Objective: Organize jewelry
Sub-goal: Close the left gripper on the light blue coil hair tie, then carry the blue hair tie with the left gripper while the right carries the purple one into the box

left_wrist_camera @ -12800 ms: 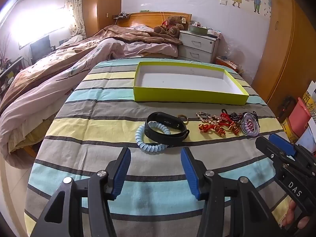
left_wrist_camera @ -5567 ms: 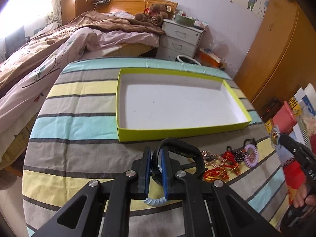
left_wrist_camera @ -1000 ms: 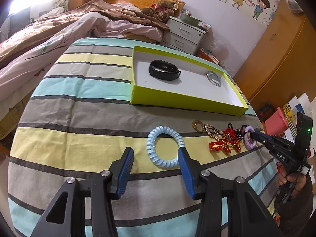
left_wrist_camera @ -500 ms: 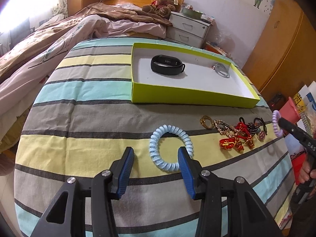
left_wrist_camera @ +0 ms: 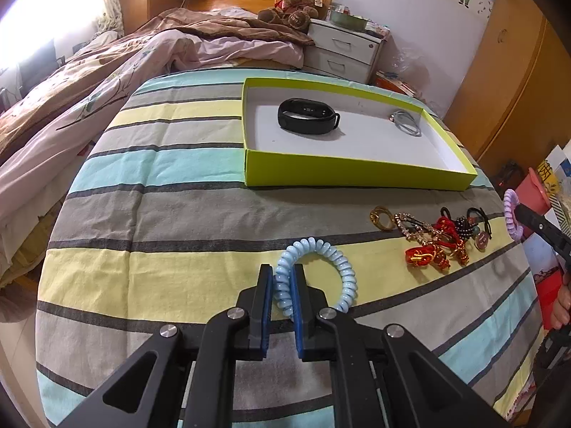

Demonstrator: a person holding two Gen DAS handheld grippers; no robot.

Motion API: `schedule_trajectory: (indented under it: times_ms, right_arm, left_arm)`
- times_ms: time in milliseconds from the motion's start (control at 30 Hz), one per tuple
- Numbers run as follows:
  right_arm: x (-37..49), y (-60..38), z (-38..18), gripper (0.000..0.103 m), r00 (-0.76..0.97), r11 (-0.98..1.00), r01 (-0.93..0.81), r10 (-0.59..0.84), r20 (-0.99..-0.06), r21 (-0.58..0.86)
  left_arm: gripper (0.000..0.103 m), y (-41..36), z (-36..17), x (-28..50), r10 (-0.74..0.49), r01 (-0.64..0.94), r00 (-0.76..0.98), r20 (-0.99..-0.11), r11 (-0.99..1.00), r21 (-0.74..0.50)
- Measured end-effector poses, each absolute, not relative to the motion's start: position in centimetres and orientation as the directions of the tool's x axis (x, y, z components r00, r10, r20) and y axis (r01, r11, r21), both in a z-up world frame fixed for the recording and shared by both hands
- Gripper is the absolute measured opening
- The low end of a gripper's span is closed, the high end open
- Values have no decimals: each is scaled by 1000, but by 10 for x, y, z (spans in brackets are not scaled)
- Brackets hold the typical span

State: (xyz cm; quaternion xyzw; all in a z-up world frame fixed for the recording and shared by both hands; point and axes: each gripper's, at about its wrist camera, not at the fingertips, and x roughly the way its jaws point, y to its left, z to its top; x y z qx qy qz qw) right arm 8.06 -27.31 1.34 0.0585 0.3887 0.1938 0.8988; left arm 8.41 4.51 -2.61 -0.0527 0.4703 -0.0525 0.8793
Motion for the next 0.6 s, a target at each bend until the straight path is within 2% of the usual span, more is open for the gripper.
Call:
schedule_trajectory:
  times_ms: [600]
  right_arm:
    - [78, -274, 27, 10, 647, 918, -300, 396, -652, 260]
  left_arm:
    - [10, 44, 8, 80, -204, 81, 613, -763, 977, -197]
